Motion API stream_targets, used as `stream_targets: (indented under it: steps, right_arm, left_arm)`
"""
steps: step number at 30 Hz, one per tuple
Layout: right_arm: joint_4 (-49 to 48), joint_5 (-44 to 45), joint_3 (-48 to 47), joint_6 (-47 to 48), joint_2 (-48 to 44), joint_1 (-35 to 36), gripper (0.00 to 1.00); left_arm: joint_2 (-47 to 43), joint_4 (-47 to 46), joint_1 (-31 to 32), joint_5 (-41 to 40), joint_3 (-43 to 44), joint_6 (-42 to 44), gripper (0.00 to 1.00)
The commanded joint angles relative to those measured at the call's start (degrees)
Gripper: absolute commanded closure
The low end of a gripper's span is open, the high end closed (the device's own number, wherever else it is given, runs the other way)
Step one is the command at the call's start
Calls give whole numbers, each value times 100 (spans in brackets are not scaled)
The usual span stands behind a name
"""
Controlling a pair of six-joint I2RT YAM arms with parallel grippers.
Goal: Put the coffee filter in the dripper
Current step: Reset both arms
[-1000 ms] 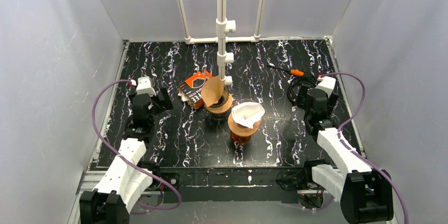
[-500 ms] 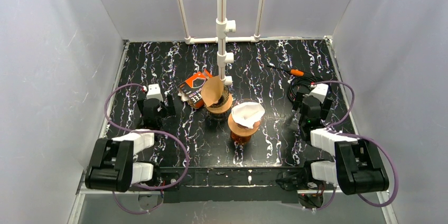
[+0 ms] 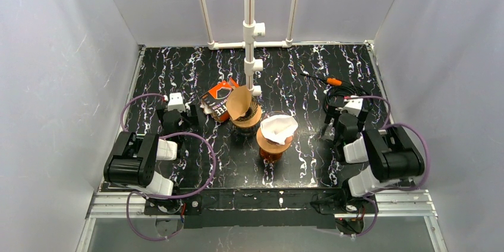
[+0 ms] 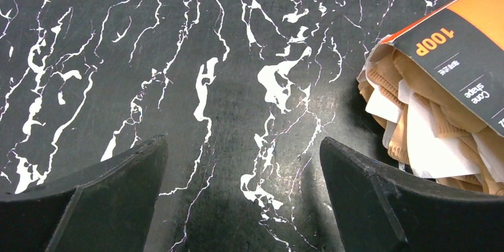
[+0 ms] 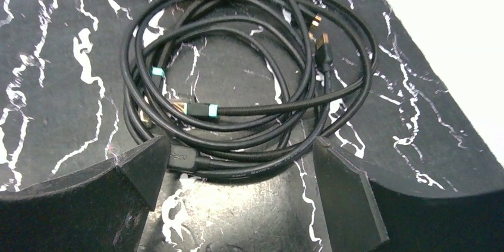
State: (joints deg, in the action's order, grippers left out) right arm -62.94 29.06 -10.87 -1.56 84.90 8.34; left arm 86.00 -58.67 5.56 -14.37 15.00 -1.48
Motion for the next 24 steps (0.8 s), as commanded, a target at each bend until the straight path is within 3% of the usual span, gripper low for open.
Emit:
stream_targets:
  steps: [1, 5, 24]
  right_arm:
    - [-1582, -125, 105, 141, 732, -34, 2]
    - [-585, -151, -338, 139, 668, -34, 2]
    - [-492, -71, -423, 139, 712, -34, 2]
  left_arm:
    - [-48, -353, -36, -287, 27, -4, 2]
    - [-57, -347, -38, -303, 24, -10, 2]
    - [-91, -187, -46, -248, 78, -28, 2]
